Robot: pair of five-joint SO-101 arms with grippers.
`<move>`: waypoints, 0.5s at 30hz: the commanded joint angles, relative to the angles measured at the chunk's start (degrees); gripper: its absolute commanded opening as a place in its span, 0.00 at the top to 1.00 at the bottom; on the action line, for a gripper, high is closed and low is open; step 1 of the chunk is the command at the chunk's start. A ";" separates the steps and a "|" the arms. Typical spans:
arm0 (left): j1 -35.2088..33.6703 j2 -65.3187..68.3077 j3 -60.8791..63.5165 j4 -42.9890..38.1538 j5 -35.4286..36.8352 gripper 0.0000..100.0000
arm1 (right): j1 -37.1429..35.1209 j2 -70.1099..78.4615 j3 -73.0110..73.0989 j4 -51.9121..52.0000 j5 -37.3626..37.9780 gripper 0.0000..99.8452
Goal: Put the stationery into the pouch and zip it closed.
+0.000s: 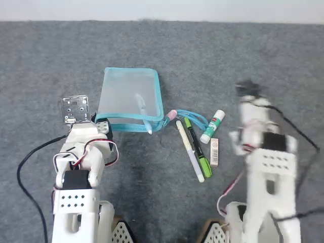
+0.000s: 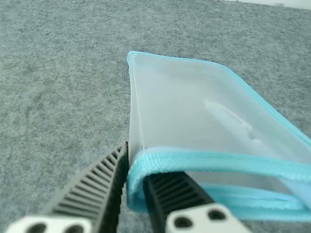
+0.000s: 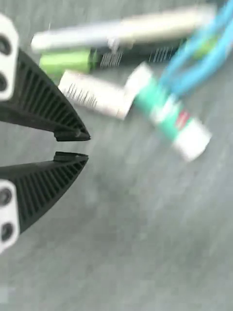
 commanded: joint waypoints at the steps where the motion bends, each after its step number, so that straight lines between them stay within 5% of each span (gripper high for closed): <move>1: -0.18 -1.41 -2.15 0.35 -0.44 0.99 | -11.12 6.11 -4.04 -3.56 -6.51 0.96; 5: -0.26 -1.41 -2.15 0.09 -0.44 0.99 | -15.16 13.49 -4.57 -2.68 -12.66 0.95; 15: -2.20 -1.41 -2.33 -0.44 -0.53 0.99 | -15.25 27.30 -4.66 -3.91 -13.19 0.86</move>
